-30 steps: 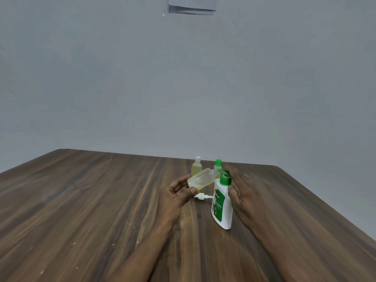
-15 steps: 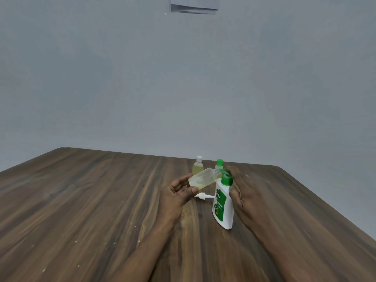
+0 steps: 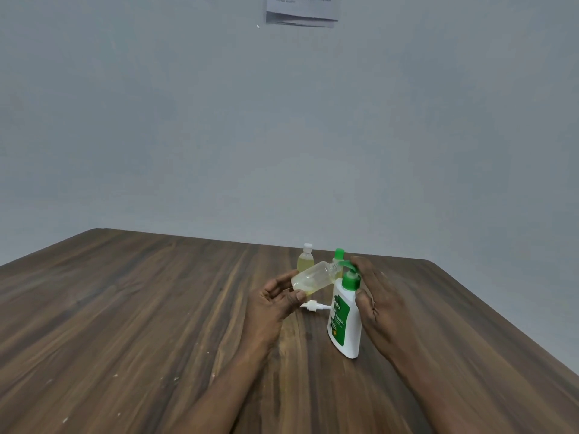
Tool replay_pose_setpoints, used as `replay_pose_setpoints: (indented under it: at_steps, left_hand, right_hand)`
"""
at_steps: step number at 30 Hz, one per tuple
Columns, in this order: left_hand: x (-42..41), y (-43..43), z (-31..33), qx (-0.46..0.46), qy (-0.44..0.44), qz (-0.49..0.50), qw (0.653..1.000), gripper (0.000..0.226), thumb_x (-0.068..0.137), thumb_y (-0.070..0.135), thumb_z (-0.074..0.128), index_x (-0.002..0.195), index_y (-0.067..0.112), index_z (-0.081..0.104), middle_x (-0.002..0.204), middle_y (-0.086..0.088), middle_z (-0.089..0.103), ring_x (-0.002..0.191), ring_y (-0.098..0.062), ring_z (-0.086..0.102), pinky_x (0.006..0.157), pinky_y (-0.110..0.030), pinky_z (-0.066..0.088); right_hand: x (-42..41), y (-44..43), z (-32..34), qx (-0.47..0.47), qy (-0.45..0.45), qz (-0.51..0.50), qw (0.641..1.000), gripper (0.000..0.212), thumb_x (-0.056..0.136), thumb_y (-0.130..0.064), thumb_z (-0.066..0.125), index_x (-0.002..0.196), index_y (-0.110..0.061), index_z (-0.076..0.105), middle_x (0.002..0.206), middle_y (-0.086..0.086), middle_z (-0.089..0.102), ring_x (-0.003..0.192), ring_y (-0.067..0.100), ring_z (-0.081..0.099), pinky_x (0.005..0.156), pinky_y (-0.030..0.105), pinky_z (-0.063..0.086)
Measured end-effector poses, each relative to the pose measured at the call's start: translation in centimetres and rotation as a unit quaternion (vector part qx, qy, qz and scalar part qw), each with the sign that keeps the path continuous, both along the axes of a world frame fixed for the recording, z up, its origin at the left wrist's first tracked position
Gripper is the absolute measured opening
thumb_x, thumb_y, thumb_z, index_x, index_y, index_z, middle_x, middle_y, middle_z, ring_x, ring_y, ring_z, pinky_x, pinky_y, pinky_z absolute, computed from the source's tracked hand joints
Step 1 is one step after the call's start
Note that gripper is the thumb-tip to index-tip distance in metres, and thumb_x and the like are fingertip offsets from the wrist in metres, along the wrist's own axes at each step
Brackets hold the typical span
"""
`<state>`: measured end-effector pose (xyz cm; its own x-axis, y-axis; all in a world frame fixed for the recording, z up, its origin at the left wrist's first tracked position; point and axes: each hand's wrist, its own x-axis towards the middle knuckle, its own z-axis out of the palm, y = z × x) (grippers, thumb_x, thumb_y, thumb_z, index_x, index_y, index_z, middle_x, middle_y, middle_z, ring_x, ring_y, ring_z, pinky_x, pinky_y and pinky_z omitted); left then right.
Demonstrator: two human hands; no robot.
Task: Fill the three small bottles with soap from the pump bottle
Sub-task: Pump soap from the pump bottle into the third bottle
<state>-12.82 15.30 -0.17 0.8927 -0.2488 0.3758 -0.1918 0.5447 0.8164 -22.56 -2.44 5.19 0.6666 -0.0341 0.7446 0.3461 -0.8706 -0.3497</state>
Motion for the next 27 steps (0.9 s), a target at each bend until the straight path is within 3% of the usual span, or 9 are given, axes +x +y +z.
replay_pose_setpoints:
  at_steps: [3, 6, 12, 14, 17, 19, 22, 27]
  left_hand:
    - [-0.12, 0.04, -0.11, 0.005, 0.0, 0.0, 1.0, 0.04, 0.078, -0.004, 0.075, 0.116, 0.011, 0.071, 0.107, -0.008, 0.078, 0.092, -0.018, 0.076, 0.076, -0.025, 0.06]
    - [-0.22, 0.03, -0.21, 0.009, 0.002, 0.003, 1.0, 0.04, 0.079, -0.006, 0.074, 0.116, 0.011, 0.071, 0.105, -0.008, 0.078, 0.091, -0.017, 0.076, 0.075, -0.025, 0.06]
    - [-0.01, -0.13, -0.24, 0.002, 0.004, 0.007, 1.0, 0.04, 0.078, -0.004, 0.076, 0.115, 0.012, 0.072, 0.107, -0.01, 0.078, 0.093, -0.02, 0.076, 0.075, -0.026, 0.06]
    - [-0.02, -0.13, -0.13, -0.002, 0.002, 0.006, 1.0, 0.042, 0.075, 0.002, 0.078, 0.114, 0.013, 0.073, 0.108, -0.01, 0.078, 0.093, -0.02, 0.076, 0.075, -0.026, 0.06]
    - [0.01, -0.05, -0.1, -0.003, -0.001, 0.004, 1.0, 0.042, 0.073, 0.004, 0.079, 0.113, 0.015, 0.074, 0.107, -0.01, 0.078, 0.093, -0.019, 0.076, 0.077, -0.027, 0.06]
    - [-0.02, -0.05, -0.15, -0.006, -0.001, 0.002, 1.0, 0.043, 0.071, 0.008, 0.08, 0.113, 0.016, 0.074, 0.107, -0.01, 0.078, 0.093, -0.019, 0.076, 0.076, -0.027, 0.06]
    - [-0.06, -0.08, -0.15, -0.002, 0.001, 0.001, 1.0, 0.047, 0.067, 0.013, 0.081, 0.113, 0.016, 0.074, 0.107, -0.009, 0.078, 0.097, -0.02, 0.075, 0.077, -0.027, 0.061]
    - [-0.14, -0.01, -0.2, 0.006, -0.001, 0.006, 1.0, 0.048, 0.066, 0.014, 0.081, 0.113, 0.017, 0.074, 0.107, -0.009, 0.078, 0.096, -0.02, 0.076, 0.075, -0.026, 0.06]
  right_hand:
    - [0.04, -0.3, -0.3, -0.004, 0.018, -0.009, 1.0, 0.053, 0.085, -0.011, 0.041, 0.137, -0.015, 0.045, 0.135, -0.003, 0.052, 0.12, 0.02, 0.052, 0.104, 0.041, 0.039]
    - [-0.03, -0.4, -0.45, -0.021, 0.013, -0.018, 1.0, 0.052, 0.085, -0.01, 0.04, 0.136, -0.015, 0.045, 0.132, -0.008, 0.051, 0.116, 0.021, 0.053, 0.104, 0.038, 0.038]
    - [0.17, -0.41, -0.27, -0.019, 0.005, -0.012, 1.0, 0.057, 0.084, -0.01, 0.042, 0.136, -0.031, 0.039, 0.134, -0.017, 0.046, 0.119, 0.003, 0.047, 0.103, 0.007, 0.023]
    - [0.28, -0.48, -0.24, -0.015, -0.005, -0.006, 1.0, 0.058, 0.083, -0.009, 0.043, 0.135, -0.034, 0.038, 0.134, -0.018, 0.046, 0.118, 0.001, 0.046, 0.102, 0.01, 0.028]
    - [0.47, -0.47, -0.29, -0.012, -0.01, -0.001, 1.0, 0.056, 0.083, -0.009, 0.044, 0.136, -0.028, 0.042, 0.135, -0.013, 0.049, 0.12, 0.006, 0.049, 0.103, 0.026, 0.037]
    - [0.34, -0.37, -0.39, -0.007, -0.018, 0.003, 1.0, 0.057, 0.082, -0.008, 0.044, 0.134, -0.032, 0.041, 0.133, -0.016, 0.047, 0.118, 0.006, 0.048, 0.102, 0.027, 0.037]
    - [0.21, -0.41, -0.46, -0.014, -0.004, -0.004, 1.0, 0.054, 0.083, -0.009, 0.043, 0.134, -0.023, 0.045, 0.133, -0.013, 0.049, 0.118, 0.01, 0.05, 0.104, 0.034, 0.038]
    - [-0.13, -0.22, -0.28, -0.02, -0.006, -0.018, 1.0, 0.053, 0.086, 0.001, 0.049, 0.135, -0.018, 0.047, 0.126, -0.02, 0.045, 0.11, 0.008, 0.05, 0.098, 0.026, 0.035]
